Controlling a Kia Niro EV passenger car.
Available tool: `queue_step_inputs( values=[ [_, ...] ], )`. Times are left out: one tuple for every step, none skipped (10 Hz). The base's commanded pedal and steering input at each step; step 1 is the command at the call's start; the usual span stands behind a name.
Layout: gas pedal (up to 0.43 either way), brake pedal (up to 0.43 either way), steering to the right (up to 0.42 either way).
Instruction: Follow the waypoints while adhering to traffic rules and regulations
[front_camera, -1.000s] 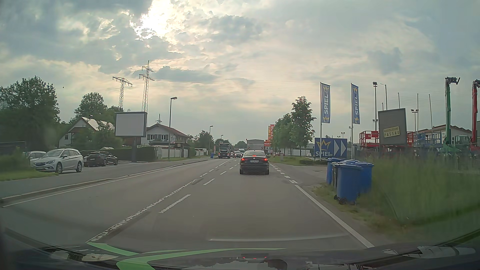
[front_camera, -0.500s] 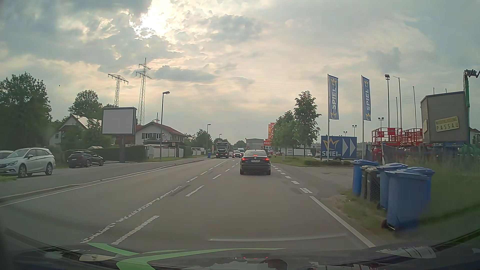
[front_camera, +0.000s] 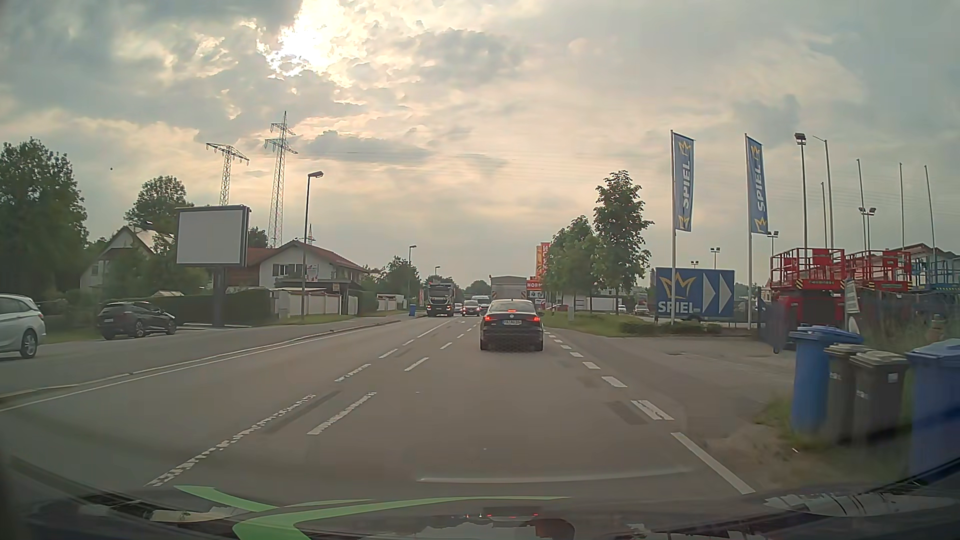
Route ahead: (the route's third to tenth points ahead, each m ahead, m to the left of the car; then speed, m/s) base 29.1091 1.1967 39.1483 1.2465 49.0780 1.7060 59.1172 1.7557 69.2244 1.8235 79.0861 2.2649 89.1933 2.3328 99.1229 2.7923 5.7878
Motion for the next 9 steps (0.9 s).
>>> queue_step_inputs(
  values=[
    [0.000,0.122,0.008],
    [0.000,0.116,0.008],
    [0.000,0.110,0.008],
    [0.000,0.110,0.008],
    [0.000,0.110,0.008],
    [0.000,0.110,0.008],
    [0.000,0.110,0.008],
    [0.000,0.110,0.007],
    [0.000,0.098,0.007]
  ],
)
